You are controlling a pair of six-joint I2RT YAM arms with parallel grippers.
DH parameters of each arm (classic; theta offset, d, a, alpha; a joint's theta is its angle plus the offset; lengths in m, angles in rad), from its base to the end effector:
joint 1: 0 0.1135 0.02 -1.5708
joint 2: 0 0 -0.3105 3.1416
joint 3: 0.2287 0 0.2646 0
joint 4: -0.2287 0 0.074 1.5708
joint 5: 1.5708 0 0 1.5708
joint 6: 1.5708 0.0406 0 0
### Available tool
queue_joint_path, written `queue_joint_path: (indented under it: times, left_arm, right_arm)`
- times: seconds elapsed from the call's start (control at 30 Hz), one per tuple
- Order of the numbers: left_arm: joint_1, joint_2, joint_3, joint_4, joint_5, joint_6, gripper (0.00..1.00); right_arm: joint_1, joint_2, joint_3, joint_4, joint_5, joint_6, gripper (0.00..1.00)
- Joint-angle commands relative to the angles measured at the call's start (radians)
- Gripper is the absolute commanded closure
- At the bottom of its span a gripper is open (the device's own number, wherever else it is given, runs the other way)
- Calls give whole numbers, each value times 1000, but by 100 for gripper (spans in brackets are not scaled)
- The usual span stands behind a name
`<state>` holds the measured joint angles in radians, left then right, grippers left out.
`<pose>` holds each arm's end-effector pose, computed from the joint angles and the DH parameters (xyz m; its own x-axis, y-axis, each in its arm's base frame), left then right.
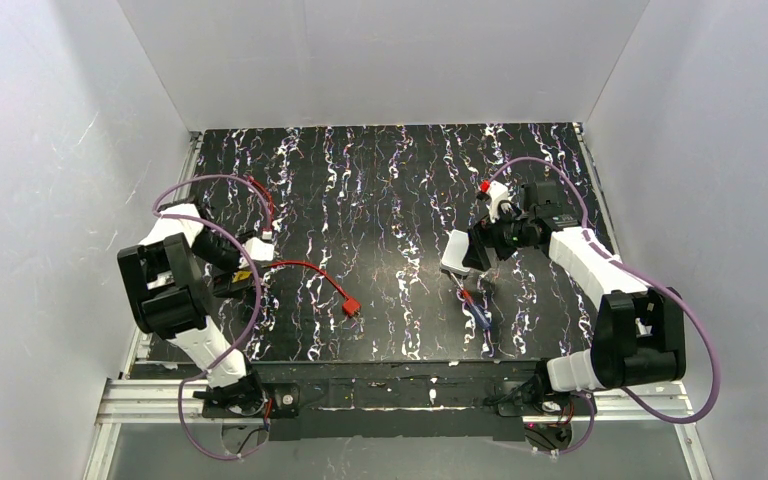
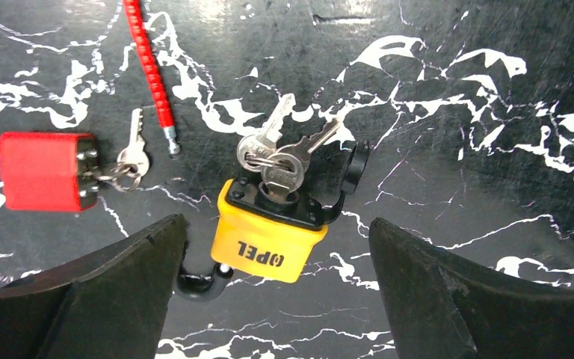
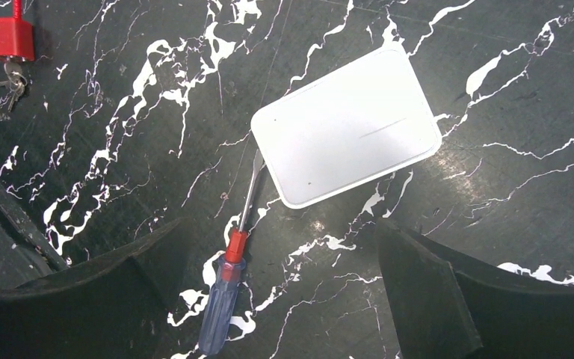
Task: Lock with the key
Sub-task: Pick up the lock from the center of the board, then place the lock at the center of the board.
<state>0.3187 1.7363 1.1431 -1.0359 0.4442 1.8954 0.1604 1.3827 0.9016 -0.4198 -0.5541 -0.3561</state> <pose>0.3017 0.0812 0.2150 0.0117 0.9050 -0.4252 0.9963 0.0255 0.0816 0.2785 0.0667 0.2674 -0.5655 -0.3918 -0.7257 -0.6993 0.6943 0.1701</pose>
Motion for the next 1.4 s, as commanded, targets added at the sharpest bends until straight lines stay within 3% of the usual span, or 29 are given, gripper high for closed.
queue_joint_path:
  times: [0.0, 0.1, 0.2, 0.5, 0.7, 0.87, 0.97, 1.17, 1.37]
  left_arm:
    - [8, 37, -33, 9, -39, 64, 12]
    - [16, 54, -41, 17, -54, 70, 21]
    - [18, 39, -55, 20, -54, 73, 37]
    - [-41, -142, -55, -79, 49, -18, 67]
    - [-251, -221, 45, -109, 154, -280, 73]
    - [-507, -169, 165, 15, 170, -605, 76]
    - [-639, -83, 243, 104, 115, -795, 77]
    - [-857, 123, 370, 201, -44, -980, 80]
    - [-957, 261, 408, 304, -115, -1110, 79]
  right_arm:
    - [5, 7, 38, -12, -21, -14, 0]
    - [5, 6, 36, -10, -20, -12, 0]
    - [5, 7, 38, -11, -19, -9, 0]
    - [5, 19, 46, -1, -18, -2, 0]
    - [5, 34, 56, -1, -19, 2, 0]
    - [5, 21, 56, 5, -3, 3, 0]
    - [3, 10, 57, 8, 7, 7, 0]
    - [-28, -12, 57, 16, 10, 23, 0]
    - [-63, -64, 29, 66, 21, 63, 0]
